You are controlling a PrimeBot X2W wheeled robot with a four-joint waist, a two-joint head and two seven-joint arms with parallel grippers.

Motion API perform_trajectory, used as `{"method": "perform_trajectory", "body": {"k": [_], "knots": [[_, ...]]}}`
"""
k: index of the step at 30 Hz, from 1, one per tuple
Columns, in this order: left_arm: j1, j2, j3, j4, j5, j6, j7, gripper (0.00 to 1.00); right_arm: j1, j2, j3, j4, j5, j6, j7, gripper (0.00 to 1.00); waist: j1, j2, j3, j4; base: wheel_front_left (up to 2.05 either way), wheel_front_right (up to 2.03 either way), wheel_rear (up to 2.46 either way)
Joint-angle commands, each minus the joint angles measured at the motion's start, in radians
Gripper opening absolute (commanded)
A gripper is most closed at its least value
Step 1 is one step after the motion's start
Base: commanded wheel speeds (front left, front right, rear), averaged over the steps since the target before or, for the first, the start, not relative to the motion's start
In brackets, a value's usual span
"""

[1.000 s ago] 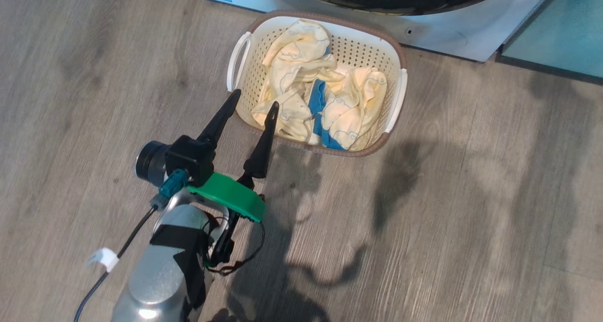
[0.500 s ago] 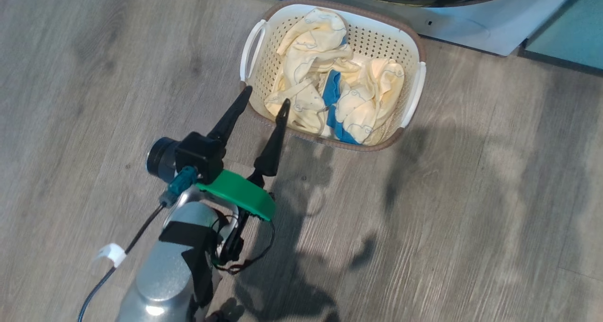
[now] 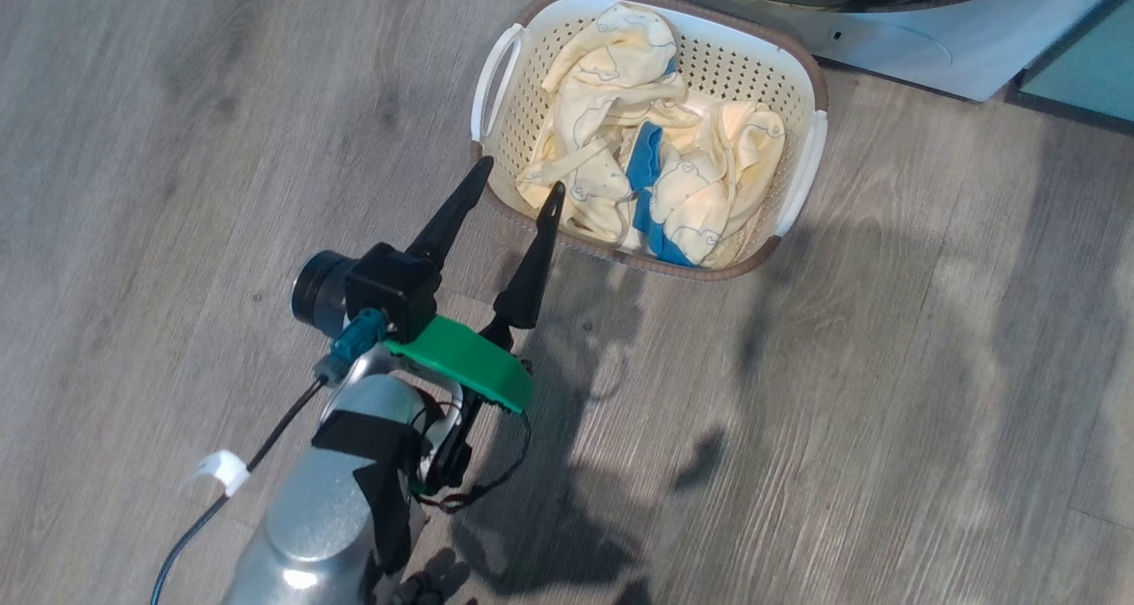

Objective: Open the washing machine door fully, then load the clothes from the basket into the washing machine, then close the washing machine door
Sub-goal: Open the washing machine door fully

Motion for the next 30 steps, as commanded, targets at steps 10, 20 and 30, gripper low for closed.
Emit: {"method": "perform_trajectory", "body": {"k": [10, 20, 30], "knots": [[-0.014, 0.016, 0.035, -0.034, -0.003, 0.007, -0.006, 1.0, -0.026, 0.028, 0.021, -0.037, -0.017, -0.003, 0.051, 0.0, -0.0001, 0.0, -0.006, -0.012, 0.0, 0.0, 0.0], [-0.011, 0.016, 0.04, -0.024, -0.006, 0.009, -0.006, 1.0, 0.048, 0.059, 0.045, -0.102, -0.004, -0.003, 0.135, 0.0, -0.0001, 0.0, -0.019, -0.034, 0.0, 0.0, 0.0], [0.005, 0.016, 0.046, -0.022, 0.005, 0.007, -0.006, 1.0, 0.161, 0.089, 0.065, -0.206, 0.035, -0.003, 0.223, 0.0, -0.0001, 0.0, -0.045, -0.051, 0.0, 0.0, 0.0]]}}
